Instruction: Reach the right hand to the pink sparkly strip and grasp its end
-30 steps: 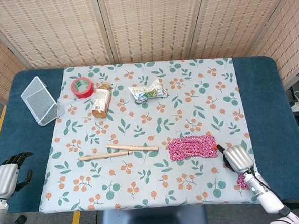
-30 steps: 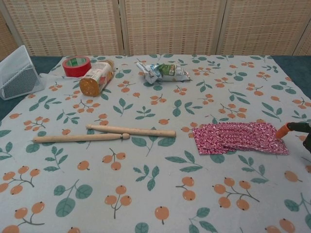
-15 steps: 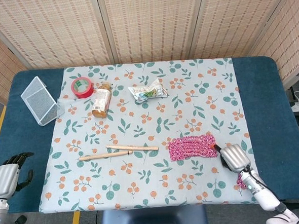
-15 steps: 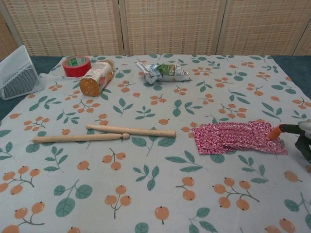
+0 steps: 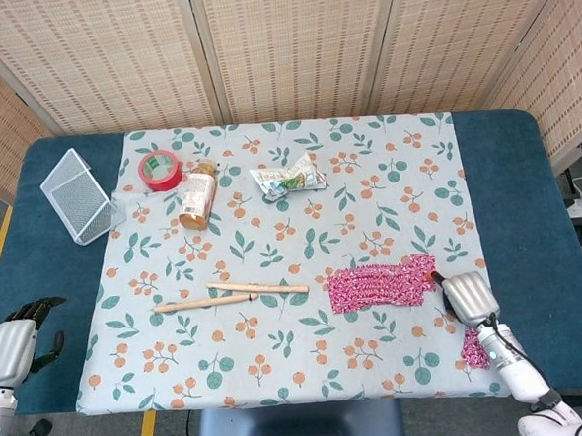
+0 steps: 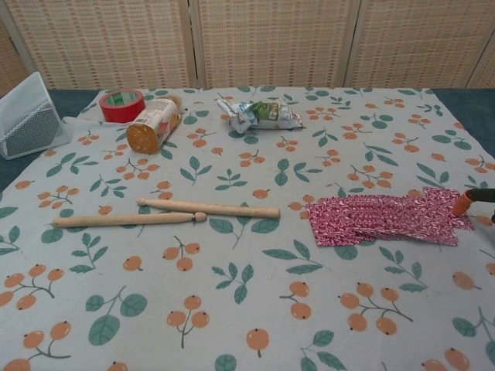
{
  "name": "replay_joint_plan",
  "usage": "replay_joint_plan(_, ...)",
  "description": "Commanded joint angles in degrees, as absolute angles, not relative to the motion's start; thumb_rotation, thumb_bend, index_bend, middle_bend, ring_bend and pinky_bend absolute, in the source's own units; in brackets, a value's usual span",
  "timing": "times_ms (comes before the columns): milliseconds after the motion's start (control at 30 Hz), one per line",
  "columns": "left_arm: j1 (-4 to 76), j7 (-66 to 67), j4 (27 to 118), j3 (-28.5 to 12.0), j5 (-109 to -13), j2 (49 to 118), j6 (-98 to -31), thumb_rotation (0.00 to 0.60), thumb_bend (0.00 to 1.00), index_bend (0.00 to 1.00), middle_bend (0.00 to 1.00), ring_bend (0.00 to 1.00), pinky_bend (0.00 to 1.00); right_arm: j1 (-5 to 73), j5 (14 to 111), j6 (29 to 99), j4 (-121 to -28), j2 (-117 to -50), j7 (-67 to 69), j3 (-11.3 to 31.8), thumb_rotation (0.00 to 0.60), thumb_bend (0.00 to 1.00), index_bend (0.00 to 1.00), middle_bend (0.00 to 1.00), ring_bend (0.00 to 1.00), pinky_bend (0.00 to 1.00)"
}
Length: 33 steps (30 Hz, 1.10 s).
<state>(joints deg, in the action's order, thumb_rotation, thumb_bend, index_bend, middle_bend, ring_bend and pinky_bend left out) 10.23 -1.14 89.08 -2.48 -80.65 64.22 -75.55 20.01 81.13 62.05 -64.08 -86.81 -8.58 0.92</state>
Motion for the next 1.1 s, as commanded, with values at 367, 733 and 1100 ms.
replay_joint_plan(367,10.2,-0.9,89.3,-2.5,-80.4,64.2,-75.4,0.6,0.48,0.24,0.27,0.26,0.38,18.3,74.2,62.2,-59.4,-84.8,-4.4,5.9,0.6,1.0,0.31,0.83,0.93,0.77)
replay_joint_plan(733,10.3,0.2,89.5,-2.2,-80.1,64.3,-75.0,0.6,0.48,0.24,0.28,0.27,0.38,11.9,91.3,86.5,-68.1,-79.6,6.0,1.7,0.6,0.74,0.19,0.75,0.77,0.69)
replay_joint_plan(1100,10.2,1.0,90.4,-2.2,-80.7,64.5,-75.8,0.6,0.48,0.24,0.28,0.27,0.38,6.0,90.7,93.3,-81.8,-72.8,-6.0,1.5,0.6,0.24,0.0,0.05,0.0,0.29)
